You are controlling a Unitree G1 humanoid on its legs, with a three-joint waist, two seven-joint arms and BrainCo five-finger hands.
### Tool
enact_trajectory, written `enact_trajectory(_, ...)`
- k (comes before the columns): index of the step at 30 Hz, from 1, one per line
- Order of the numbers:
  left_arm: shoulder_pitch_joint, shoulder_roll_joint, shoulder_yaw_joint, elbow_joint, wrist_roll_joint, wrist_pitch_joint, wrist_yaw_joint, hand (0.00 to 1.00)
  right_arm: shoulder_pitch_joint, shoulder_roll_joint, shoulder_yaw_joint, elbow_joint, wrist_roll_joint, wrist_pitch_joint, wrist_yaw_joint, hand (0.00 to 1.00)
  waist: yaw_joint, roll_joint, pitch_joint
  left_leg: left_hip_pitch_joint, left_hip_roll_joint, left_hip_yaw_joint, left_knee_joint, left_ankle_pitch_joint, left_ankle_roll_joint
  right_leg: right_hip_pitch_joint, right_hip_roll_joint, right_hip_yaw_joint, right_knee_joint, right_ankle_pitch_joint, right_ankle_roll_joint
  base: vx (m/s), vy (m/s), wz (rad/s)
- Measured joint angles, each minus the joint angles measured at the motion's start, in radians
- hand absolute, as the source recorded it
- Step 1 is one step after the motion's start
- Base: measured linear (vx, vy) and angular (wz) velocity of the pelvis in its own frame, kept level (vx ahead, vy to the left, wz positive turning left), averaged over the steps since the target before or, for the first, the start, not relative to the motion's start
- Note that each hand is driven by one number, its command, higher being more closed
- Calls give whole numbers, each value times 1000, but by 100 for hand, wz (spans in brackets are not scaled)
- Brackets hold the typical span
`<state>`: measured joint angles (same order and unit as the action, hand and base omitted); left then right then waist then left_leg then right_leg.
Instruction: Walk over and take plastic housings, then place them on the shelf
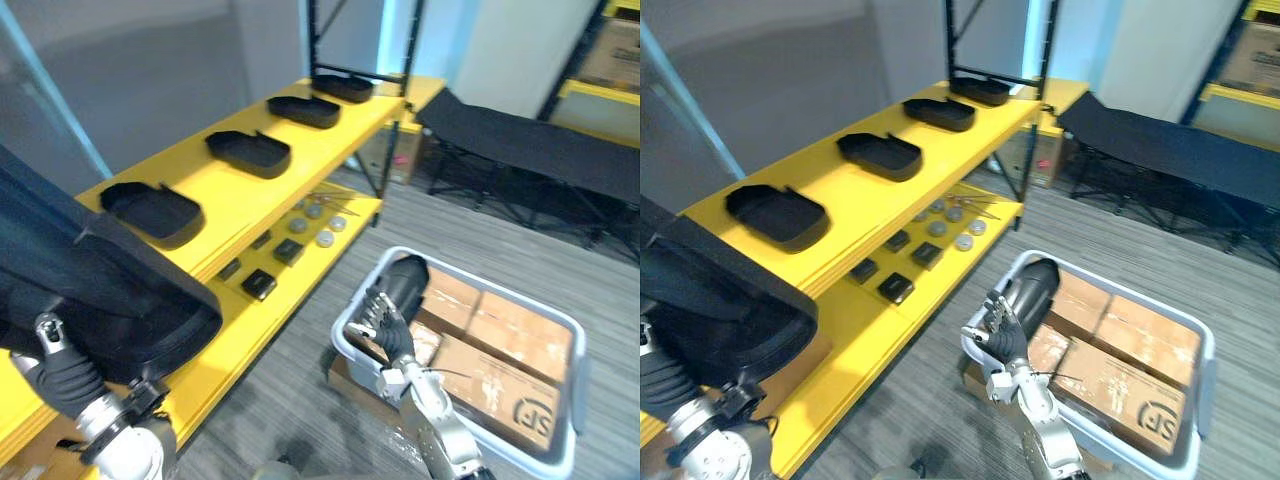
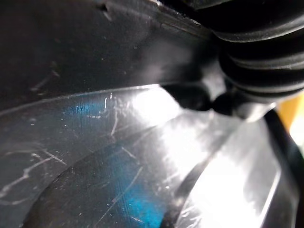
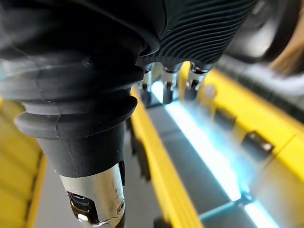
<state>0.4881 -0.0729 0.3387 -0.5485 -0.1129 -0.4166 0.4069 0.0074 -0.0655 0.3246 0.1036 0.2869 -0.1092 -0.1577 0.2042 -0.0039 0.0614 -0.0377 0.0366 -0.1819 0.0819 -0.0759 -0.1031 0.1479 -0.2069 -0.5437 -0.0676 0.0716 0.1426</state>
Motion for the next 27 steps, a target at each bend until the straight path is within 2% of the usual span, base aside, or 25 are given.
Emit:
enact_trajectory(1,-3,-2,0,-4,-9,-1,-27,100,0,6,-5,-5,-8,-1,-23,0,-9,4,2,-6,-3,-32,-7,5,7,-11,5,63,44,-59,9,17,-28,91)
enact_trajectory(2,-15,2,-9,-4,-30,-1,-60,100,21,7,-21,-19,-7,-1,-44,0,-40,1,2,-18,-11,-94,-6,10,13,-18,31,154,86,-127,2,37,-64,119)
enact_trajectory(3,-23,4,-18,-2,-39,-2,-77,100,35,7,-38,-29,-7,-1,-47,0,-58,-4,2,-17,-19,-120,-9,18,8,-21,40,177,113,-153,-7,63,-106,124)
enact_trajectory(4,-35,8,-33,0,-48,-5,-101,100,58,6,-79,-45,-6,-1,-59,0,-58,-14,4,-16,-18,-146,-17,26,-3,-37,40,188,172,-190,-9,91,-88,78)
enact_trajectory(6,-47,21,-45,12,-42,-12,-107,100,66,5,-128,-49,-6,-1,-61,0,-54,-28,14,-17,-18,-171,-11,39,-22,-42,36,178,230,-219,-18,87,-63,53)
enact_trajectory(11,-31,24,-82,20,-35,12,-138,100,78,-30,-196,-48,-13,1,-33,0,-61,-13,54,-34,-30,-205,-1,65,-29,-26,29,139,262,-258,-26,12,-39,46)
enact_trajectory(12,-32,23,-99,20,-37,12,-187,100,112,-16,-228,-59,-26,2,-15,0,-83,-17,88,-39,-36,-113,-7,85,28,24,9,69,259,-266,-28,-16,-23,91)
enact_trajectory(13,-32,24,-105,19,-37,11,-196,100,119,-14,-238,-62,-26,1,-13,0,-88,-14,92,-41,-29,-73,-7,78,43,33,9,51,259,-267,-28,-33,-14,143)
enact_trajectory(14,-31,29,-124,24,-45,11,-231,100,157,-7,-275,-80,-26,1,-5,0,-110,-11,97,-66,12,95,1,69,102,53,6,-15,262,-266,-27,-25,-5,142)
enact_trajectory(15,-33,30,-152,37,-78,8,-266,100,195,-13,-307,-107,-26,-7,3,0,-129,-2,99,-81,58,254,1,74,109,66,-2,-62,269,-266,-27,-20,5,158)
enact_trajectory(16,-35,30,-169,48,-96,8,-280,100,209,-17,-320,-115,-26,-13,3,0,-139,-2,98,-90,73,318,1,74,108,67,-9,-81,275,-266,-27,10,77,135)
enact_trajectory(17,-40,29,-199,64,-125,8,-293,100,221,-34,-342,-124,-26,-28,3,0,-148,18,97,-93,89,405,-1,86,107,67,-23,-90,292,-266,-27,31,130,105)
enact_trajectory(18,-39,29,-215,64,-129,8,-293,100,222,-52,-352,-130,-26,-50,4,0,-154,44,103,-93,86,412,-7,135,85,66,-28,-81,310,-271,-24,19,149,79)
enact_trajectory(19,-38,31,-217,64,-131,8,-293,100,221,-56,-352,-130,-26,-59,4,0,-154,50,103,-95,81,411,-6,160,74,64,-36,-75,318,-281,-19,10,125,36)
enact_trajectory(20,-37,38,-219,64,-149,7,-292,100,214,-51,-343,-129,-26,-70,6,0,-147,43,108,-93,63,418,-1,178,62,67,-62,-50,325,-300,3,6,94,6)
enact_trajectory(22,-37,43,-219,64,-164,6,-289,100,191,-23,-321,-126,-27,-90,8,0,-139,31,117,-88,37,437,-1,174,67,63,-90,-29,321,-302,6,18,112,-7)
enact_trajectory(24,-40,55,-220,64,-162,6,-284,100,172,-5,-306,-120,-27,-91,10,0,-135,20,126,-89,20,439,10,166,74,65,-102,-28,319,-302,6,4,85,-2)
enact_trajectory(27,-63,71,-219,64,-144,6,-274,100,126,13,-279,-113,-29,-116,7,0,-133,-8,158,-140,5,436,98,122,89,59,-129,-30,327,-319,16,-5,113,13)
